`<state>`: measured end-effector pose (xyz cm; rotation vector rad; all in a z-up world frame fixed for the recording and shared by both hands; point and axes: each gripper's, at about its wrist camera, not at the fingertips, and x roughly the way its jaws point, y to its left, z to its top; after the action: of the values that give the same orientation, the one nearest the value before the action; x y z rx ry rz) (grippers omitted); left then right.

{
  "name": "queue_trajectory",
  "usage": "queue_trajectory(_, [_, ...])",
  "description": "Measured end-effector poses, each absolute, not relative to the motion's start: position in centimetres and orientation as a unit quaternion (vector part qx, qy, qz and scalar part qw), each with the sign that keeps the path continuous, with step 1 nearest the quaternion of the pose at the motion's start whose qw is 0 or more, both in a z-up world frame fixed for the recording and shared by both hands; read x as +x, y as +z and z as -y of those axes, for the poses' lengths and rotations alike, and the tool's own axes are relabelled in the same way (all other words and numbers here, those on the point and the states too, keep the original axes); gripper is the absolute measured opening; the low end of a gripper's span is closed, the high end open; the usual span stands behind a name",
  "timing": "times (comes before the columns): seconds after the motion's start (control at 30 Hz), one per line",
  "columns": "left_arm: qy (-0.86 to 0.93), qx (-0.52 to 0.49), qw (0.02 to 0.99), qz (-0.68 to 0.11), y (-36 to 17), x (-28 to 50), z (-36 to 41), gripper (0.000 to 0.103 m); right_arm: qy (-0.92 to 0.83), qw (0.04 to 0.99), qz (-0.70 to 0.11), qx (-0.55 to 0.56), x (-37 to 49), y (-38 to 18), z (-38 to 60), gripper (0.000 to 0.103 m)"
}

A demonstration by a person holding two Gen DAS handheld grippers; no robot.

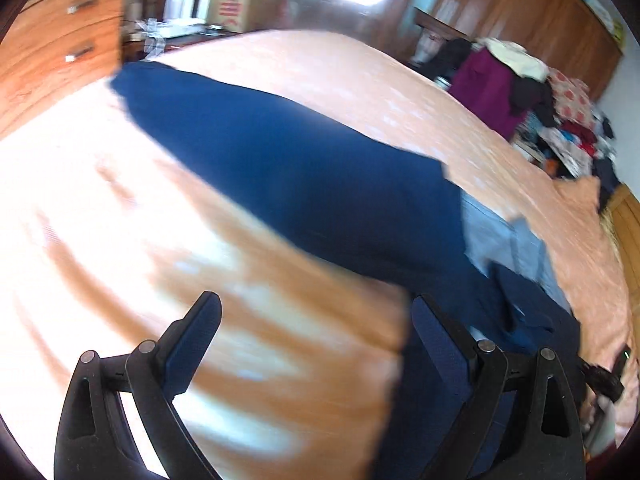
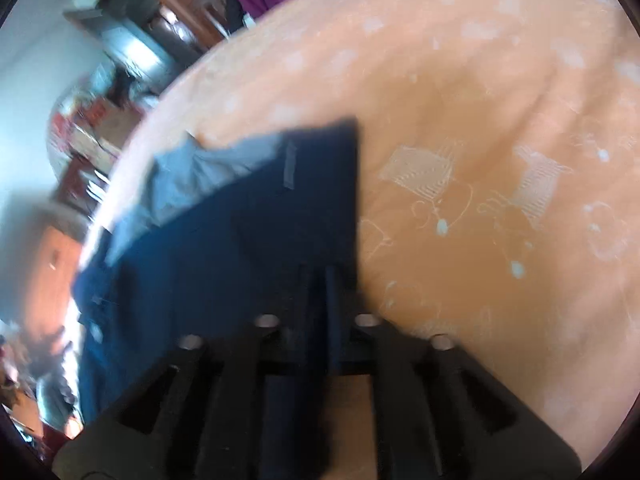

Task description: Fold small clothes

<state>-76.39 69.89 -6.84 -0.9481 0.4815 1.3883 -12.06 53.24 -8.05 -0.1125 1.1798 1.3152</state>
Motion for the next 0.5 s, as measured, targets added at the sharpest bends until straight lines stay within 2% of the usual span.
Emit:
queue_trajectory(0.03, [0.617, -0.421, 0.634, -0.198, -6.6, -78.3, -70.2, 0.097, 0.58, 0.635, -0.509, -0.042, -12.5, -7.3, -52.4, 0.051])
queue_trajectory(0.07, [0.622, -0.426, 0.629, -0.188, -6.5, -79.8, -70.3, 0.097, 0.586, 0.635, -0.503, -0.036, -13.1, -6.7, -51.6, 0.055])
queue_trajectory(0.23, [0.635, -0.45, 0.605, -0.169, -7.6, -85.7, -73.6, 0.097, 0.613, 0.613, -0.496, -0.054, -18.3, -4.8, -49.3, 0.06])
queue_trajectory(0.5, [0.645, -0.466, 0.585, -0.16, -10.5, -90.6, -82.2, 0.097, 0.621, 0.584, -0.519, -0.068, -24.1, -5.6, -50.9, 0.061])
